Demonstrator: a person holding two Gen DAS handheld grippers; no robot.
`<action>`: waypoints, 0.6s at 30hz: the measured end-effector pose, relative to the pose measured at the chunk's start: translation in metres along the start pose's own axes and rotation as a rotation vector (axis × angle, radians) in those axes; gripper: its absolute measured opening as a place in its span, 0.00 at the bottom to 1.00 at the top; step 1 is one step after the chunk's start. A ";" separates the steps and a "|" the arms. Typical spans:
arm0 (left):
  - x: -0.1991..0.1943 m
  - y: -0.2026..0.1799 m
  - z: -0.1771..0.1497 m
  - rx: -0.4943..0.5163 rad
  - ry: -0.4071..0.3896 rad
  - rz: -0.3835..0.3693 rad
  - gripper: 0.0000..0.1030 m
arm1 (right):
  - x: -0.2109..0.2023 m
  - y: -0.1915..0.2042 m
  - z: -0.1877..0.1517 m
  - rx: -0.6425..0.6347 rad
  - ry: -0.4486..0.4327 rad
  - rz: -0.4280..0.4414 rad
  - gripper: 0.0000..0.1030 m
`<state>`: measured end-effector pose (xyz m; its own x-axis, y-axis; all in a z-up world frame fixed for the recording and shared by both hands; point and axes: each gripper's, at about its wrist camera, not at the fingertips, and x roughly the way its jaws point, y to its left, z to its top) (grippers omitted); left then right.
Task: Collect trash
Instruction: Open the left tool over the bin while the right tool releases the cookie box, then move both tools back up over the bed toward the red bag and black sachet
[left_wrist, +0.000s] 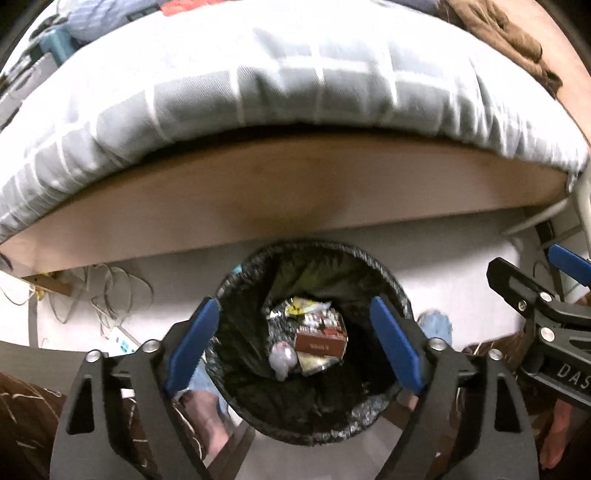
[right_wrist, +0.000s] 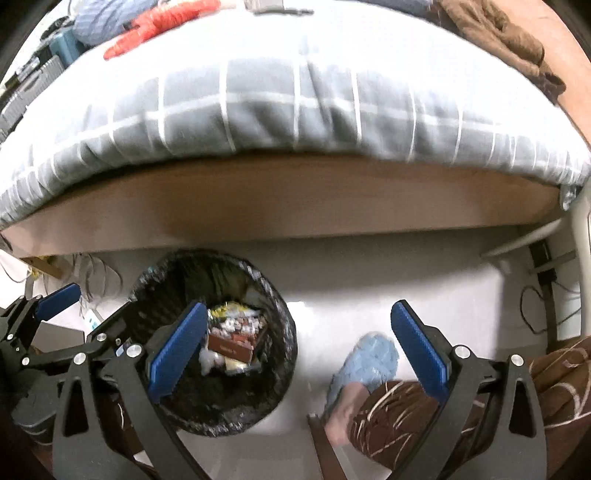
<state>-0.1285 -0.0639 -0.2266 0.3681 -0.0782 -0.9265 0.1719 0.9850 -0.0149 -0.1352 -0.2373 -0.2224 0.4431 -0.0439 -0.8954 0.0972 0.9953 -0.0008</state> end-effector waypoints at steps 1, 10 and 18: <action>-0.007 0.002 0.004 -0.014 -0.025 0.006 0.89 | -0.006 0.001 0.004 -0.001 -0.025 0.003 0.93; -0.054 0.011 0.035 -0.039 -0.159 0.021 0.95 | -0.059 0.002 0.043 -0.020 -0.253 0.014 0.93; -0.090 0.021 0.072 -0.042 -0.272 0.039 0.95 | -0.075 -0.007 0.076 -0.005 -0.345 0.015 0.93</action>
<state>-0.0927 -0.0473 -0.1165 0.6068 -0.0729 -0.7915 0.1172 0.9931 -0.0017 -0.1014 -0.2472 -0.1213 0.7196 -0.0548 -0.6922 0.0839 0.9964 0.0083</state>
